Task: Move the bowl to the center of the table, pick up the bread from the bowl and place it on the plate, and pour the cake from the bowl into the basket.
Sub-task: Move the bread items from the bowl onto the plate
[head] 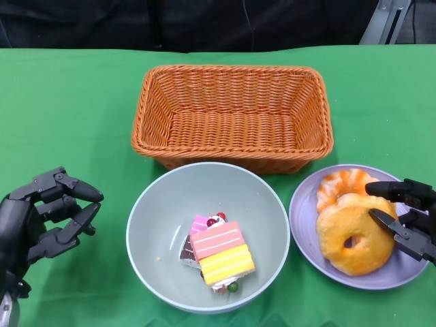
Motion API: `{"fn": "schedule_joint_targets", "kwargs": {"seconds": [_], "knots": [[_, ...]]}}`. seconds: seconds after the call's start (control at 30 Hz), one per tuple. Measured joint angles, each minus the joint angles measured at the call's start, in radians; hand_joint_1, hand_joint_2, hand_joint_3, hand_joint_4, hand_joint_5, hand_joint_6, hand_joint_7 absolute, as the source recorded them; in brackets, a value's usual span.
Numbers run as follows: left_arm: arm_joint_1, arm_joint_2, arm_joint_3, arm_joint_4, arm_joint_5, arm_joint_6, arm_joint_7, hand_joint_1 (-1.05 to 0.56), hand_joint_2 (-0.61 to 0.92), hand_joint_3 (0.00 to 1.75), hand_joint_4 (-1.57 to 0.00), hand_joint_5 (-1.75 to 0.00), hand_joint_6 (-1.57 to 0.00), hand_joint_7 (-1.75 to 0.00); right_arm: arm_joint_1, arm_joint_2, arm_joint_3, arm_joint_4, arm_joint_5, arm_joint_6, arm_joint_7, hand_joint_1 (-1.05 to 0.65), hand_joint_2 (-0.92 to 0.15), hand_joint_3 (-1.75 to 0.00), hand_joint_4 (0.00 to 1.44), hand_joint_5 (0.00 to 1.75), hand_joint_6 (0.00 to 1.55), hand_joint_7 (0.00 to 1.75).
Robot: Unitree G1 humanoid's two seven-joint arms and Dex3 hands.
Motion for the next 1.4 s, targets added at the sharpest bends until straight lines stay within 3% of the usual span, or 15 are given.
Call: {"fn": "schedule_joint_targets", "kwargs": {"seconds": [0.27, 0.43, 0.63, 1.4], "knots": [[0.000, 0.000, 0.000, 0.000, 0.000, 0.000, 0.000, -0.26, 0.84, 0.51, -0.79, -1.58, -0.85, -1.17, -0.013, 0.000, 0.002, 0.052, 0.008, -0.050, 0.002, -0.22, -0.92, -0.23, 0.50, 1.09, 0.74, 0.29], [0.000, 0.000, 0.000, 0.000, 0.000, 0.000, 0.000, -0.26, 0.84, 0.51, -0.79, -1.57, -0.84, -1.17, -0.015, -0.006, 0.003, 0.064, 0.008, -0.071, 0.017, -0.26, -0.92, -0.20, 0.57, 0.84, 0.69, 0.09], [0.000, 0.000, 0.000, 0.001, 0.000, 0.000, 0.000, -0.27, 0.84, 0.49, -0.79, -1.56, -0.85, -1.17, -0.015, -0.031, 0.007, 0.062, 0.005, -0.074, 0.045, -0.37, -0.92, -0.18, 0.59, 0.57, 0.55, 0.00], [0.000, 0.000, -0.001, 0.002, 0.002, 0.000, 0.000, -0.26, 0.83, 0.52, -0.77, -1.61, -0.84, -1.18, -0.012, -0.043, 0.009, 0.076, 0.004, -0.137, 0.071, -0.45, -0.92, -0.17, 0.58, 0.37, 0.50, 0.00]]}}
